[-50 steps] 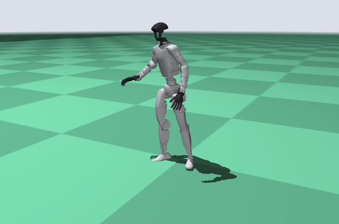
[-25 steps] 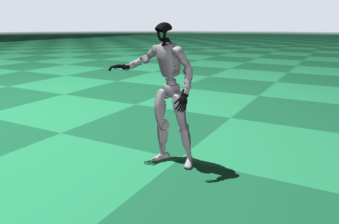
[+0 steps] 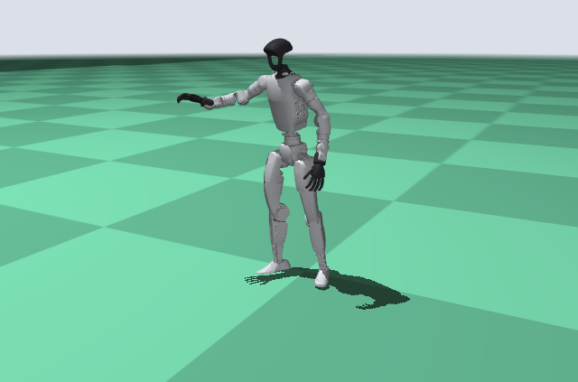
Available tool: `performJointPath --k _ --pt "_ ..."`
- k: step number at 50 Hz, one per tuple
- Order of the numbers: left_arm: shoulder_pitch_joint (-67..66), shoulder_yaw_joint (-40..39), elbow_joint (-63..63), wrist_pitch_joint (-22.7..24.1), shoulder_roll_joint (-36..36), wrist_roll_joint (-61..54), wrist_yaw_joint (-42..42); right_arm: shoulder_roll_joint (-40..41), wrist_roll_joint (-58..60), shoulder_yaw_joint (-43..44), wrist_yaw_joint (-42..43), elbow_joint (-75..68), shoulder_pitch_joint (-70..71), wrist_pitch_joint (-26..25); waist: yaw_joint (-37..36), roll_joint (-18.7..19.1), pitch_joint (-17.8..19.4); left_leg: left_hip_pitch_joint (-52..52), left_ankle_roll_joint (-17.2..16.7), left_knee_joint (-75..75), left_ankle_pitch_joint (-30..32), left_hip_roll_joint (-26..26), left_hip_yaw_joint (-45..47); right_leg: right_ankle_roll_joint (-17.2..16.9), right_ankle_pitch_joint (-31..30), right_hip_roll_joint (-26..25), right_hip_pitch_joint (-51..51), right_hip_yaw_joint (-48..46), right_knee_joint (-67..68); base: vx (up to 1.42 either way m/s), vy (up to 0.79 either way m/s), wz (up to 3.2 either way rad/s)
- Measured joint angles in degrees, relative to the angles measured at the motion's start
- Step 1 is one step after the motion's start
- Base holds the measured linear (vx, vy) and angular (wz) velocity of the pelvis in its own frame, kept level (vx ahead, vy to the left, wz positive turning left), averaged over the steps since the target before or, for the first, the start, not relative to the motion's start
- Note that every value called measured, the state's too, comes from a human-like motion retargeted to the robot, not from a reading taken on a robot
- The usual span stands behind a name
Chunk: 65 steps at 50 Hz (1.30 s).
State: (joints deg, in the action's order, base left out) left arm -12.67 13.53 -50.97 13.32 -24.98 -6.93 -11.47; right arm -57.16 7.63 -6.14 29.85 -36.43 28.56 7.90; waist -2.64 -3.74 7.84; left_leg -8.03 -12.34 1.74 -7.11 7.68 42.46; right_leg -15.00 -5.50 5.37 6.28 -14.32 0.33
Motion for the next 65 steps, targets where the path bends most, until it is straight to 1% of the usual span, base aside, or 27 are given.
performJointPath --k 2,5,8,11,15,18,20,21,22,23,24,30,32,35,37,39,42,45,47,48,50,52,55,58,60,62,65 --pt "-0.7 0.0 -0.3 1.4 -0.3 2.0 1.3 -3.8 10.1 -5.2 -3.6 3.8 1.5 2.2 0.1 0.0 -0.3 -0.1 -0.3 -0.1 0.3 0.6 1.0 0.0 -0.4 -1.0 0.3 0.6 -0.3 -0.03 -0.15 -0.44" --pt "-0.9 0.2 -0.6 2.9 -0.8 4.5 2.4 -8.6 22.1 -11.1 -6.0 6.9 4.9 4.5 0.2 0.0 -0.7 -0.1 -0.7 -0.2 0.6 1.5 1.9 0.0 -1.0 -2.3 0.6 0.9 -0.8 -0.03 -0.13 -0.26" --pt "0.0 0.1 -0.4 3.2 -0.9 5.1 2.4 -9.7 24.2 -12.8 -5.4 4.5 7.5 3.8 0.5 0.2 -1.1 0.2 -0.9 -0.3 0.8 2.0 1.8 0.0 -1.3 -2.8 0.6 0.6 -1.1 -0.01 -0.05 -0.02" --pt "1.6 -0.6 0.3 2.6 -0.6 3.9 1.3 -7.8 17.1 -9.2 -2.2 -1.9 8.0 0.8 1.1 0.6 -1.3 0.6 -0.9 -0.4 0.8 2.0 0.9 0.0 -1.1 -2.5 0.5 -0.1 -1.0 0.01 0.01 0.28" --pt "3.4 -1.7 2.0 0.7 -0.1 0.0 -1.5 -3.4 -0.4 1.6 4.7 -9.4 7.4 -2.8 2.2 0.9 -1.3 1.0 -0.7 -0.2 0.5 1.5 -0.9 0.0 -0.3 -1.3 0.2 -1.4 -0.4 0.03 0.07 0.42" --pt "4.1 -1.8 3.3 -1.0 0.1 -4.1 -4.0 0.0 -15.3 9.4 10.7 -10.1 6.5 -2.8 3.1 1.2 -1.0 1.0 -0.4 0.0 0.3 0.9 -1.8 0.0 0.4 -0.3 -0.1 -1.9 0.2 0.03 0.07 0.3" --pt "4.2 -1.4 3.9 -1.7 0.1 -5.8 -5.0 1.8 -21.3 12.2 12.8 -9.2 5.1 -2.1 3.7 1.3 -0.8 0.8 -0.1 0.1 0.2 0.6 -2.0 0.0 0.7 0.2 -0.2 -2.0 0.6 0.0 0.0 0.0" --pt "4.1 -1.2 3.8 -2.4 -0.2 -3.8 -3.0 1.0 -14.7 10.9 9.3 -9.5 3.2 -5.0 3.8 1.2 -0.7 0.6 0.1 0.2 0.1 0.5 -1.9 0.0 0.8 0.2 -0.1 -1.8 0.8 0.0 0.0 0.0" --pt "3.9 -1.0 3.9 -2.7 -0.3 -2.9 -2.0 1.0 -11.5 9.9 7.4 -9.1 1.6 -6.0 4.1 1.2 -0.6 0.5 0.2 0.2 0.1 0.5 -1.7 0.0 0.9 0.2 -0.1 -1.6 0.9 0.02 -0.02 -0.2" --pt "3.6 -0.7 4.1 -1.8 -0.1 -4.0 -3.1 2.4 -15.1 9.6 8.8 -7.2 0.5 -3.1 4.3 1.4 -0.6 0.4 0.1 0.2 0.1 0.5 -1.4 0.0 0.9 0.0 0.0 -1.3 0.9 0.01 -0.04 -0.29" --pt "3.3 -0.5 4.1 -1.1 0.0 -3.6 -3.0 2.7 -13.3 7.9 7.8 -5.8 -1.3 -1.8 4.6 1.5 -0.6 0.2 0.0 0.2 0.1 0.6 -1.0 0.0 0.9 -0.2 0.0 -1.0 0.8 0.01 -0.06 -0.36" --pt "0.5 -0.8 3.0 3.0 1.2 4.9 0.3 -0.7 19.3 -6.1 -4.8 3.3 -11.7 4.0 6.1 2.5 -0.8 -0.4 -0.7 -0.3 0.5 2.0 2.2 0.0 -0.1 -2.8 0.6 1.3 -0.2 -0.01 -0.11 -0.48" --pt "-0.1 -1.1 2.7 3.8 1.9 6.8 0.9 -0.6 26.3 -8.6 -7.5 4.7 -13.9 5.9 6.7 3.0 -0.7 -0.5 -0.9 -0.5 0.6 2.4 3.0 0.0 -0.5 -3.5 0.7 1.8 -0.6 -0.01 -0.1 -0.39" --pt "-0.5 -1.3 2.5 3.9 3.0 8.1 1.3 2.3 29.0 -8.8 -9.3 2.4 -17.3 5.7 7.8 3.9 -0.6 -0.6 -0.9 -0.8 0.7 2.7 3.9 0.0 -0.9 -4.1 0.8 2.3 -1.1 0.0 -0.05 -0.26" --pt "-0.4 -1.0 2.6 3.7 3.3 8.2 0.8 6.1 25.6 -6.0 -7.7 -2.3 -19.5 3.4 8.6 4.5 -0.5 -0.6 -0.9 -0.9 0.6 2.7 4.1 0.0 -0.9 -4.1 0.9 2.5 -1.1 0.0 0.0 0.0" --pt "-0.2 -0.4 2.8 3.4 3.2 7.8 -0.1 10.5 19.2 -1.2 -4.1 -8.0 -21.0 0.7 9.3 5.0 -0.3 -0.6 -0.7 -1.0 0.5 2.5 4.2 0.0 -0.8 -3.9 0.9 2.7 -1.0 0.01 0.03 -0.04" --pt "0.2 0.3 3.1 2.4 3.0 5.3 -0.9 15.8 4.2 7.0 1.1 -15.2 -21.8 -2.0 10.4 5.6 0.0 -0.8 -0.3 -0.9 0.2 2.0 4.5 0.0 -0.7 -3.4 1.0 3.3 -0.9 0.03 0.08 -0.1" --pt "1.1 0.8 3.0 0.3 3.0 1.1 -1.9 19.3 -15.1 15.4 5.4 -19.9 -21.1 -2.7 11.2 6.1 0.5 -1.2 0.1 -0.9 0.0 1.3 5.0 0.0 -0.5 -2.7 0.9 4.1 -0.8 0.03 0.08 -0.17" --pt "1.7 1.0 2.9 -1.1 3.0 -1.2 -2.9 20.4 -24.8 19.2 7.6 -21.9 -20.6 -2.8 11.5 6.3 0.9 -1.5 0.3 -1.0 -0.2 0.9 5.6 0.0 -0.6 -2.4 0.8 4.8 -1.0 0.02 0.06 -0.29" --pt "2.1 1.1 2.8 -1.5 3.0 -2.0 -3.2 20.8 -27.8 20.1 8.0 -22.7 -20.6 -2.9 11.6 6.4 1.1 -1.7 0.4 -1.1 -0.3 0.7 6.0 0.0 -0.7 -2.4 0.8 5.3 -1.1 0.01 0.04 -0.36" --pt "2.7 1.3 2.8 -2.0 2.8 -2.4 -3.2 21.1 -29.4 19.3 6.6 -23.5 -21.4 -3.3 11.7 6.5 1.6 -2.1 0.5 -1.3 -0.4 0.5 6.9 0.0 -0.9 -2.4 0.7 6.2 -1.3 0.0 0.01 -0.43" --pt "2.9 1.3 2.8 -1.3 2.7 -1.1 -2.1 20.8 -23.6 14.8 2.5 -23.0 -23.6 -3.3 11.9 6.7 2.0 -2.4 0.5 -1.6 -0.5 0.6 7.9 0.0 -1.2 -2.8 0.7 7.1 -1.6 0.0 -0.03 -0.48" --pt "2.5 0.7 2.7 1.6 2.6 2.8 -0.2 18.8 -6.6 6.2 -4.2 -20.2 -27.5 -0.6 12.7 6.9 2.4 -2.8 0.2 -2.1 -0.4 0.8 9.5 0.0 -1.6 -3.5 0.7 8.5 -2.0 -0.01 -0.06 -0.49" --pt "1.9 0.3 2.5 4.5 2.4 6.7 0.6 16.2 11.3 0.8 -6.5 -17.5 -30.3 2.4 13.6 7.2 2.4 -3.2 0.0 -2.7 -0.4 1.1 10.9 0.0 -2.0 -4.2 0.8 9.6 -2.3 -0.01 -0.06 -0.43" --pt "1.7 0.4 2.5 5.5 2.2 8.2 1.1 15.3 18.0 -0.9 -7.2 -16.9 -31.3 3.2 14.0 7.3 2.4 -3.4 0.0 -3.1 -0.4 1.2 11.7 0.0 -2.2 -4.5 0.8 10.3 -2.4 0.0 -0.03 -0.36" --pt "1.9 0.4 2.4 5.4 2.1 8.6 1.7 16.0 18.3 -0.5 -7.6 -18.1 -31.5 2.6 14.4 7.4 2.4 -3.6 0.1 -3.3 -0.4 1.2 12.2 0.0 -2.3 -4.5 0.8 10.8 -2.5 0.0 0.0 -0.27" --pt "2.7 0.4 2.6 4.0 2.2 7.1 1.5 18.9 9.6 3.4 -6.2 -22.1 -30.6 -0.5 14.8 7.6 2.4 -3.9 0.5 -3.6 -0.6 1.0 12.7 0.0 -2.4 -4.4 0.7 11.3 -2.6 0.0 0.01 -0.07"
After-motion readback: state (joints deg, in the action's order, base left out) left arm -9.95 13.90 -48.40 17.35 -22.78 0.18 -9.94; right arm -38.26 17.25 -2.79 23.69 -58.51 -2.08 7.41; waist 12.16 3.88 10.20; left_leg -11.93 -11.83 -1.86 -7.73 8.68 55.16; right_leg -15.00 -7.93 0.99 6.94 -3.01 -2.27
